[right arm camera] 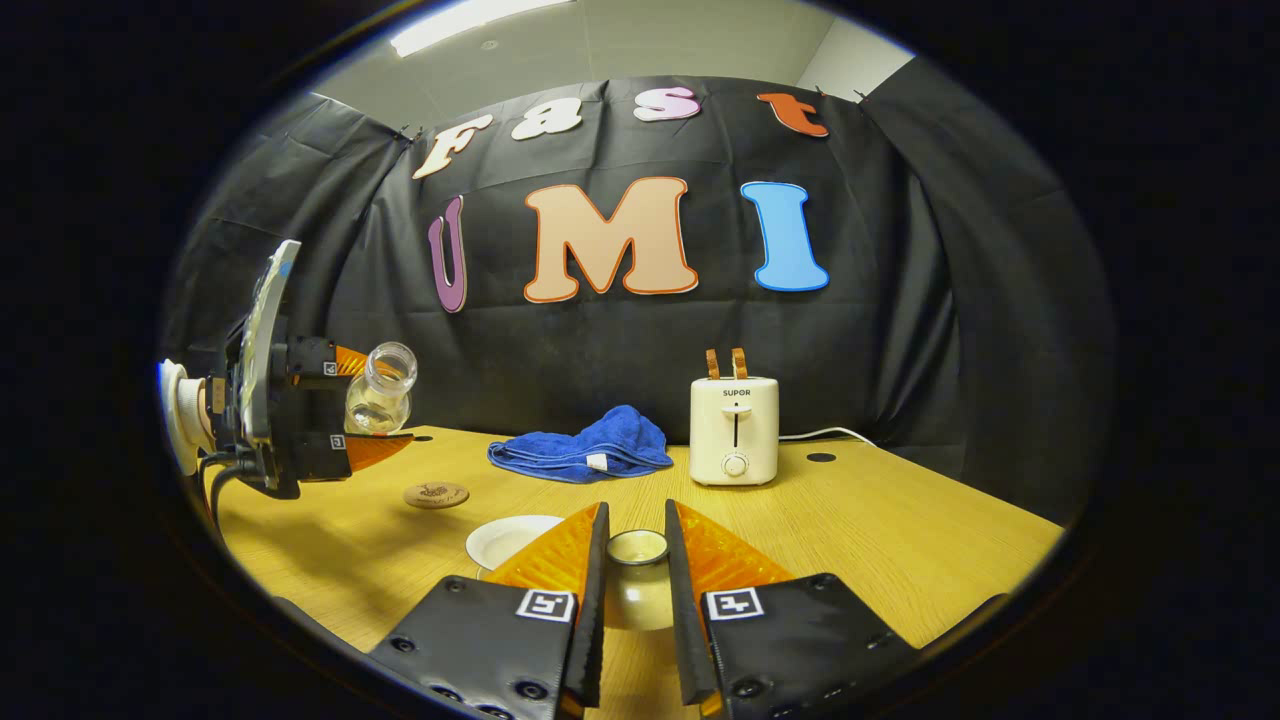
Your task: Open the teacup lid with one hand, grasp the water bottle and pour water into the teacup with the other hand; after pouring, place the water bottle on the coaster and then close the teacup lid.
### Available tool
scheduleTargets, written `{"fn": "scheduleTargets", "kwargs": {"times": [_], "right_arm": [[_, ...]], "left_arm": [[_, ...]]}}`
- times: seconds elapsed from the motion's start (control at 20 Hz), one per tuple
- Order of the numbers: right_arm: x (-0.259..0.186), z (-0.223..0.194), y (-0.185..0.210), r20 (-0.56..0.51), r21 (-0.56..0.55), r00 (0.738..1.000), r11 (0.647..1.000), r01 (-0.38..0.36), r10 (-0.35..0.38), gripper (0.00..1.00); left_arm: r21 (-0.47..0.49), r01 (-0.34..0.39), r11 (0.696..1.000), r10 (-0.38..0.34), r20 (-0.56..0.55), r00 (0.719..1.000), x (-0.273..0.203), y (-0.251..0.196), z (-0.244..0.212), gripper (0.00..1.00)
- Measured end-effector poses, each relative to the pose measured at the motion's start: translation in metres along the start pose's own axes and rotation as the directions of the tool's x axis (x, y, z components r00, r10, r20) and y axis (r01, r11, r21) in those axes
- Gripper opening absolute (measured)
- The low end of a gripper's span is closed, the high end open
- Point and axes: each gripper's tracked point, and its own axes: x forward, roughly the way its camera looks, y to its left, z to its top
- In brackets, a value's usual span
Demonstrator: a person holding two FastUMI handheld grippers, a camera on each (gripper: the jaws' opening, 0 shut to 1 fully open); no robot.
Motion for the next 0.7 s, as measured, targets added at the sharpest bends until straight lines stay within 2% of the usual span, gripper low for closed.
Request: {"fn": "scheduleTargets", "kwargs": {"times": [0.15,0.4,0.7], "right_arm": [[0.0,0.001,-0.003,-0.001,-0.001,1.0,1.0,0.01,-0.01,0.33],[0.002,0.001,-0.014,0.0,-0.001,0.999,0.999,0.034,-0.034,0.33],[0.002,0.0,-0.014,-0.001,-0.001,0.999,0.999,0.034,-0.034,0.33]], "left_arm": [[0.092,0.029,0.995,-0.029,-0.001,1.0,0.006,-0.015,0.003,0.65],[0.184,0.072,0.98,-0.068,-0.024,0.997,0.015,-0.031,0.003,0.65],[0.34,0.085,0.936,-0.085,-0.017,0.996,0.028,-0.033,0.018,0.65]]}}
